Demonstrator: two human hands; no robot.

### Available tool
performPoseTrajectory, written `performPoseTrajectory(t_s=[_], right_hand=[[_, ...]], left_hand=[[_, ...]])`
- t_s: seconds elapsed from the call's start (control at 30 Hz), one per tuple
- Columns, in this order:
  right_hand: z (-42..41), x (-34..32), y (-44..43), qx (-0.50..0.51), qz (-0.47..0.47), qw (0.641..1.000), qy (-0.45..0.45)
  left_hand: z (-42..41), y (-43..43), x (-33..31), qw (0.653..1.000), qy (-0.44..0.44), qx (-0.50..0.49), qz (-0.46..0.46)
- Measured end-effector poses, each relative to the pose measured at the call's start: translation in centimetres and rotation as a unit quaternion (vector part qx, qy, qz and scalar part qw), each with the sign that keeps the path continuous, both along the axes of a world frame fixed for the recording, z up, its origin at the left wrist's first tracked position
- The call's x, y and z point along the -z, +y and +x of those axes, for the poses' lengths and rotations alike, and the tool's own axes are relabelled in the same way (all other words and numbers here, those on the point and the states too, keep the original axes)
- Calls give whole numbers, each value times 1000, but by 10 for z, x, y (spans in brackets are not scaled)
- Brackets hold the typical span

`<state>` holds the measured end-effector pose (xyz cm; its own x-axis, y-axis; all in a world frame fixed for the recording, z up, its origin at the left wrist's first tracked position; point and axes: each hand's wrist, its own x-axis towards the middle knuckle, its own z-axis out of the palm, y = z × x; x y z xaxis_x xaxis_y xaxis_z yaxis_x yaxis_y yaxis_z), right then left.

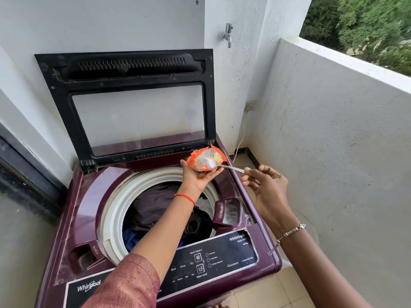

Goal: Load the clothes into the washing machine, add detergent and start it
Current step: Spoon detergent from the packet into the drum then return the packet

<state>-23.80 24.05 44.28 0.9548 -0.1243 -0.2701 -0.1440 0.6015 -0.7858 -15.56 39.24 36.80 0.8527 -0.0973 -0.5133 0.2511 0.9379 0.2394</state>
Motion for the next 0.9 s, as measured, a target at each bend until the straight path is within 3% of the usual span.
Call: performPoseTrajectory(t_s=[0.9], right_hand=[[-21, 0, -5, 38, -14, 999, -17]], left_hand=[[-3, -6, 10, 1000, 25, 14, 0]])
